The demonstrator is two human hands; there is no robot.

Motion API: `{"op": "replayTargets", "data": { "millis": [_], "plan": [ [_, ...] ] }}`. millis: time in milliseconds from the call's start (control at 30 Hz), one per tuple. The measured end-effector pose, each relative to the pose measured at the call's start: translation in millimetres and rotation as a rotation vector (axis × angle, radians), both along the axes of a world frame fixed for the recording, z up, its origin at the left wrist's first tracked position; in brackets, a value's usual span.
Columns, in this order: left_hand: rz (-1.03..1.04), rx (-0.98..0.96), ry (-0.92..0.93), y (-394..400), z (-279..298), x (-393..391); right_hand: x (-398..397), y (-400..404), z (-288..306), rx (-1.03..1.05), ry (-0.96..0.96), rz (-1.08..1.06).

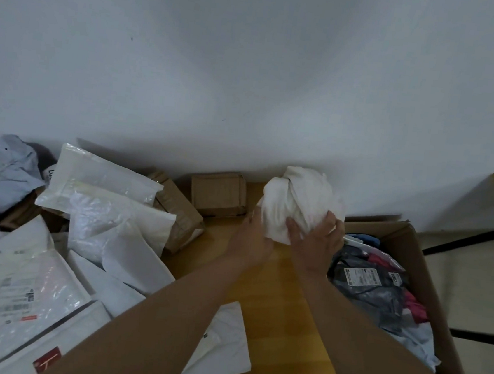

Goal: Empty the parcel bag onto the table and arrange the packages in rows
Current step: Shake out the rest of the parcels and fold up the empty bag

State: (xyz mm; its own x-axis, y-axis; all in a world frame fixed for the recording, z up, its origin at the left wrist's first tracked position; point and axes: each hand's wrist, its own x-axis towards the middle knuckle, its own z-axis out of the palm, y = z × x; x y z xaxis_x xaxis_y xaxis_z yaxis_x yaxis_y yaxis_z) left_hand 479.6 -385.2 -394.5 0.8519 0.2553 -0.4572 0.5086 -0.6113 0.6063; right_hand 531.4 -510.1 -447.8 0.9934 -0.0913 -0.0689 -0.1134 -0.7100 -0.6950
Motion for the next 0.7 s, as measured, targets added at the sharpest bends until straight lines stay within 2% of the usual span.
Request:
{"op": "replayTargets", "data": {
  "millis": [167, 300, 433, 567, 700],
  "plan": [
    [0.051, -0.102, 0.067, -0.7, 6.5, 6.9, 10.6, 11.9, 0.0, 0.133, -0.027, -0.007],
    [0.169, -0.069, -0.009, -3.9, 9.5, 2.6, 1.8, 0.9, 1.2, 0.056, -0.105, -0.026],
    [0.197, -0.014, -0.023, -6.4, 15.8, 0.8, -6.1, -13.0, 1.0, -0.010, -0.107, -0.062],
    [0.210, 0.007, -0.034, -5.7, 20.4, 0.7, -10.9, -11.0, 4.1, 0.074, -0.040, 0.036],
    [0.191, -0.037, 0.005, -4.9, 16.3, -4.5, -18.2, -7.4, 5.9, 0.098, -0.048, 0.008]
  ]
}}
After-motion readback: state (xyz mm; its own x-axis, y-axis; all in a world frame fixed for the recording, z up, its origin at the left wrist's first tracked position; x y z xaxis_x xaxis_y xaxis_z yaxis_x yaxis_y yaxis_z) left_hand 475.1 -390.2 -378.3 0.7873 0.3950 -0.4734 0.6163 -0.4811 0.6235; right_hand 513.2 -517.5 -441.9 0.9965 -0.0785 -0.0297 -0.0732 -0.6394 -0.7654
